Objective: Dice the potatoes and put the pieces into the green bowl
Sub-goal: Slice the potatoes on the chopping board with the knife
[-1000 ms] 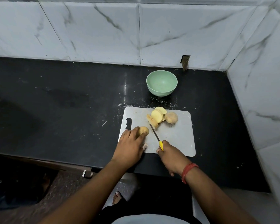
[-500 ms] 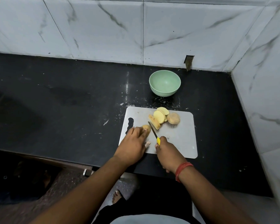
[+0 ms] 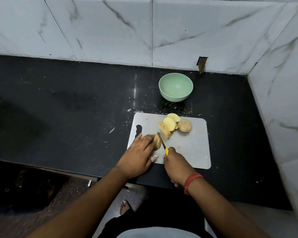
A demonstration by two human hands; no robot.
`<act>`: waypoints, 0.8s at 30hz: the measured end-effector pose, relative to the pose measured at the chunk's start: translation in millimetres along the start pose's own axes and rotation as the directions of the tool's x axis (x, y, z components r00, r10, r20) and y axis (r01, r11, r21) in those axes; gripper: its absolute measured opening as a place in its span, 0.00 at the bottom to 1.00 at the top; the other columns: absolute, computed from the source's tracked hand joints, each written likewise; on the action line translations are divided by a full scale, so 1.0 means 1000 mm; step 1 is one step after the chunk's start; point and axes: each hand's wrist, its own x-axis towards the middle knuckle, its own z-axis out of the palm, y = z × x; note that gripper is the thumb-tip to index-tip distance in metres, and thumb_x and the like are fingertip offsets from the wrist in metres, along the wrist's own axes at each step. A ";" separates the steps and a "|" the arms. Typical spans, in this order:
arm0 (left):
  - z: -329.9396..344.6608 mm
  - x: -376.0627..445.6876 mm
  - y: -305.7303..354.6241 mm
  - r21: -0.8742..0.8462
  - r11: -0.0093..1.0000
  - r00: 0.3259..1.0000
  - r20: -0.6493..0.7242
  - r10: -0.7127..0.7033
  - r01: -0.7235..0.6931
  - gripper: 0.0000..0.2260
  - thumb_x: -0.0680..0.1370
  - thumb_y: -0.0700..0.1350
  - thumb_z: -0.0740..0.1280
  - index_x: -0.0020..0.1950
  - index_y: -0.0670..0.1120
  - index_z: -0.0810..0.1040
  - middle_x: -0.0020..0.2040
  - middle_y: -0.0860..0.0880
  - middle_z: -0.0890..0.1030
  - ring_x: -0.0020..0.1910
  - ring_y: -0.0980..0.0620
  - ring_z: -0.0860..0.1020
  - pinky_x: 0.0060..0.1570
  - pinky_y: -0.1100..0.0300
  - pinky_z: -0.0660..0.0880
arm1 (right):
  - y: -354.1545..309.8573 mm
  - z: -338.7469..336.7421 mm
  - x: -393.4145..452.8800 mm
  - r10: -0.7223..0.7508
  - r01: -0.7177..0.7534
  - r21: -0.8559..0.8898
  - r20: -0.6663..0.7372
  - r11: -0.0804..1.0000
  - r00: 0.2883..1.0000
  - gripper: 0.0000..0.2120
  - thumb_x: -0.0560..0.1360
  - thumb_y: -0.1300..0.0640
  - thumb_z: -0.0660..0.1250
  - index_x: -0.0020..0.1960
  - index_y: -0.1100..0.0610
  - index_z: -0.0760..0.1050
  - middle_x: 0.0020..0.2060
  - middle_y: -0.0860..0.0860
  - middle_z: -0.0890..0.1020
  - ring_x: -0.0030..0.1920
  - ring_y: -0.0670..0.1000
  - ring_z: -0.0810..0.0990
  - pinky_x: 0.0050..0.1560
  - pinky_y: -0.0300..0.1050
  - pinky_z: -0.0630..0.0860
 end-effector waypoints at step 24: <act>0.008 0.015 -0.009 0.041 0.998 0.998 -0.036 0.057 -0.055 0.22 0.85 0.51 0.56 0.74 0.40 0.72 0.72 0.41 0.73 0.74 0.44 0.69 0.79 0.47 0.56 | -0.009 -0.002 0.016 0.058 -0.057 -0.181 0.001 0.982 0.998 0.08 0.79 0.65 0.56 0.58 0.63 0.64 0.51 0.62 0.78 0.42 0.63 0.83 0.23 0.46 0.73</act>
